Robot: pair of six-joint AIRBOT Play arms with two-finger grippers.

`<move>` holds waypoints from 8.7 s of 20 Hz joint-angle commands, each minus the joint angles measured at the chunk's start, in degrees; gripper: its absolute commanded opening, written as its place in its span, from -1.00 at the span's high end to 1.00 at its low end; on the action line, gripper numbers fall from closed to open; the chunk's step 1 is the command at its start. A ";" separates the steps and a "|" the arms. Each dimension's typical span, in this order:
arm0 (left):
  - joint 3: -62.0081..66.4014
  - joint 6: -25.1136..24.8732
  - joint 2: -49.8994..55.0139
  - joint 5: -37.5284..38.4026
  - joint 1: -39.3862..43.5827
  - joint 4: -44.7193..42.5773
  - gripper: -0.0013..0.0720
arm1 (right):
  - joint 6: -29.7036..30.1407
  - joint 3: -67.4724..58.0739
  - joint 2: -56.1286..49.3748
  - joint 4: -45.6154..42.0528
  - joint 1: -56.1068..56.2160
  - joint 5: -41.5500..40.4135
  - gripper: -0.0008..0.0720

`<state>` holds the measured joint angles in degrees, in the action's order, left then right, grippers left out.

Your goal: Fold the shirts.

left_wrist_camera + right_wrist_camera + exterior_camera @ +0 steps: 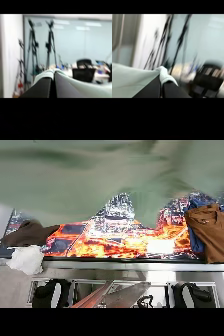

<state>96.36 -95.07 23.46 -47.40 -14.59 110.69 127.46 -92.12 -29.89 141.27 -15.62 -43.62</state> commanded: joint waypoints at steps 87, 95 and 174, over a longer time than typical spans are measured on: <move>-59.47 0.98 54.14 -19.15 5.73 2.10 -0.93 | -23.80 54.62 -31.43 -16.20 -9.29 -21.94 -0.40; -43.30 -1.27 56.06 -23.58 5.86 4.90 0.92 | -27.67 54.69 -31.93 -21.88 -9.29 -23.28 -0.40; 17.20 4.04 80.85 -23.32 20.94 6.01 0.90 | -11.69 12.09 -80.83 0.39 0.81 -25.33 -0.06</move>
<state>113.54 -90.76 104.38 -73.01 2.66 116.03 115.20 -79.92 -110.72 141.47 -16.10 -67.02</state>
